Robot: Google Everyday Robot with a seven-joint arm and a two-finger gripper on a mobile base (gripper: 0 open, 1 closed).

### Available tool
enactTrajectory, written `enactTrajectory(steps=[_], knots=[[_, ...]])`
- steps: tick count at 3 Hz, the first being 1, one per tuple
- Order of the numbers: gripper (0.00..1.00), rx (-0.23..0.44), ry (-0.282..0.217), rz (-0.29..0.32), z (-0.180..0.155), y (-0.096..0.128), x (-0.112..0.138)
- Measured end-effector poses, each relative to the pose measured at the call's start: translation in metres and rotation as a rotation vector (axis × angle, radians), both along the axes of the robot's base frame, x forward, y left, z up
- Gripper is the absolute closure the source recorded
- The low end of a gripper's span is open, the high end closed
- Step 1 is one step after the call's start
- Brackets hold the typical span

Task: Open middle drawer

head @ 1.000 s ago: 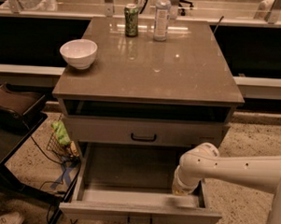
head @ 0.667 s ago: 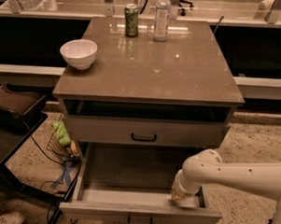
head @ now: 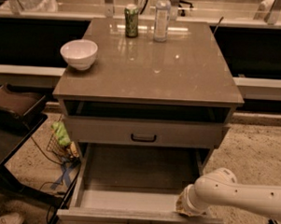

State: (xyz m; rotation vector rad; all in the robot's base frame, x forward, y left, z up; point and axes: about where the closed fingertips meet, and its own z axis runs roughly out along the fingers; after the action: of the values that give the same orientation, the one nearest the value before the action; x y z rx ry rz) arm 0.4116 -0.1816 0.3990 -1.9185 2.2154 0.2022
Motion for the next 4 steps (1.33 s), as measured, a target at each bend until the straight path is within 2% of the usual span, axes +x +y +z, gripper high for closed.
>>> enactTrajectory(steps=[1, 2, 3, 4], knots=[[1.00, 0.000, 0.000, 0.000, 0.000, 0.000, 0.001], [1.00, -0.006, 0.007, -0.018, 0.006, -0.009, -0.025], [0.82, -0.020, 0.031, -0.024, 0.006, -0.020, -0.052], [0.59, -0.020, 0.031, -0.024, 0.006, -0.020, -0.052]])
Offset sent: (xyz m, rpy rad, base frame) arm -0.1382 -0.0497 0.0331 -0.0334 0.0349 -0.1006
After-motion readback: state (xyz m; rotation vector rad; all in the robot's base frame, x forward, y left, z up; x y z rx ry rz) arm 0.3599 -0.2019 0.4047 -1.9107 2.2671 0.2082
